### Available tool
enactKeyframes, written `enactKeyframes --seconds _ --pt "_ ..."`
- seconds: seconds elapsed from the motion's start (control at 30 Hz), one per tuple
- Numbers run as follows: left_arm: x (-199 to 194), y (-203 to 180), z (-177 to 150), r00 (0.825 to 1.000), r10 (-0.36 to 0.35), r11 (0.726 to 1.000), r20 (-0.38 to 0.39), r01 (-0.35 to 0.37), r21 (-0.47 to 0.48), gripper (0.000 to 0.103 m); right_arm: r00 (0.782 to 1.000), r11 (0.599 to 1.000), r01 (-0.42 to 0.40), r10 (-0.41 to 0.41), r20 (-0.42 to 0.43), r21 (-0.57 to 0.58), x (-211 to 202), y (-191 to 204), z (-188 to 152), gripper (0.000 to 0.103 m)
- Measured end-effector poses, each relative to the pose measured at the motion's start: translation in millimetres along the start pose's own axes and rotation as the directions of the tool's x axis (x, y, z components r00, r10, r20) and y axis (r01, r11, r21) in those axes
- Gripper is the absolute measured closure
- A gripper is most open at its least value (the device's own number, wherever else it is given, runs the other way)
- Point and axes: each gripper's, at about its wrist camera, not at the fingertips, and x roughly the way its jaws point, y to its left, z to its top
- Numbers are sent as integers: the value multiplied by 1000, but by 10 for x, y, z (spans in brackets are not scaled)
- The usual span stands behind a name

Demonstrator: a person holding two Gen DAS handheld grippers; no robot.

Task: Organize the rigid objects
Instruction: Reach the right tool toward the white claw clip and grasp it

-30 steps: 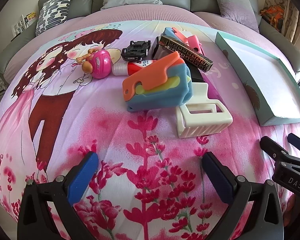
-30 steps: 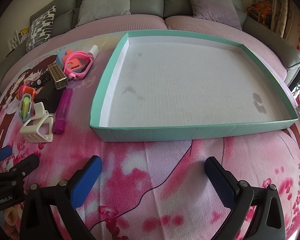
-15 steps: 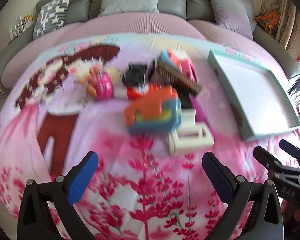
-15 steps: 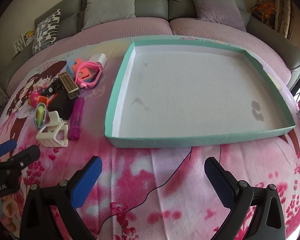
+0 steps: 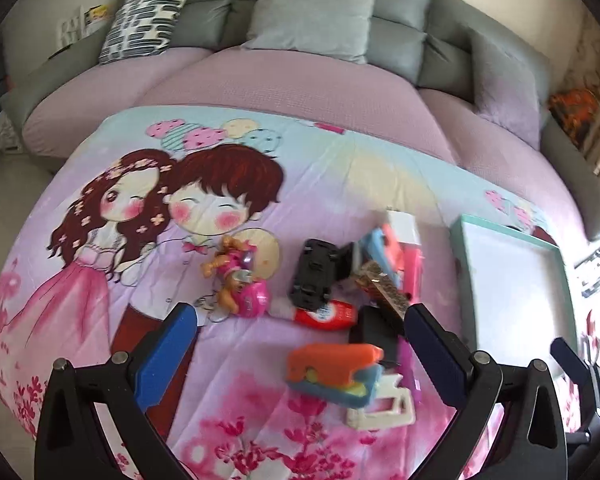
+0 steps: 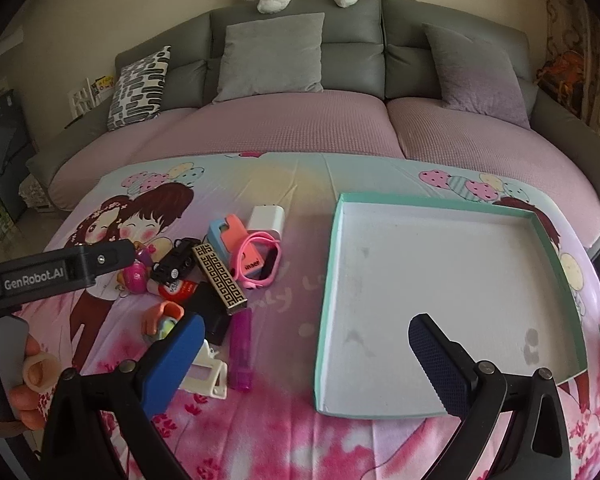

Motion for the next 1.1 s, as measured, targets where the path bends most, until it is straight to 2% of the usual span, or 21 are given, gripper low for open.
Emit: enactKeyframes --seconds 0.07,0.2,0.33,0.43,0.5,0.73,0.87,0.97,1.03,1.1 --pt "43 53 -64 1000 22 999 0 -22 -26 0 1000 1000 -18 18 -8 6 32 51 -44 0" --pt "149 193 -216 1000 5 996 -23 -7 -90 0 998 999 -54 54 -42 0 122 170 -201 0" --pt "179 310 -302 999 40 991 -22 -42 -123 0 995 998 -65 62 -78 -28 230 318 -323 0" --pt "178 416 -390 1000 24 986 -12 -26 -163 0 993 996 -76 72 -90 -41 278 408 -386 0" --pt "193 462 -456 1000 4 985 -11 -6 -170 0 993 996 -80 75 -96 -50 305 463 -421 0" --pt "184 630 -575 1000 3 984 3 -3 -179 0 991 992 -93 84 -107 -84 376 640 -541 0" --pt "183 701 -600 1000 -18 980 15 21 -199 0 990 993 -91 82 -116 -80 427 697 -596 5" --pt "208 695 -613 999 -31 981 14 33 -190 0 989 994 -92 83 -122 -66 482 721 -623 18" --pt "217 689 -617 999 -43 981 16 45 -188 0 988 994 -90 82 -127 -56 514 724 -636 19" --pt "214 684 -618 998 -65 980 22 68 -190 0 989 995 -86 80 -124 -46 528 715 -645 24"
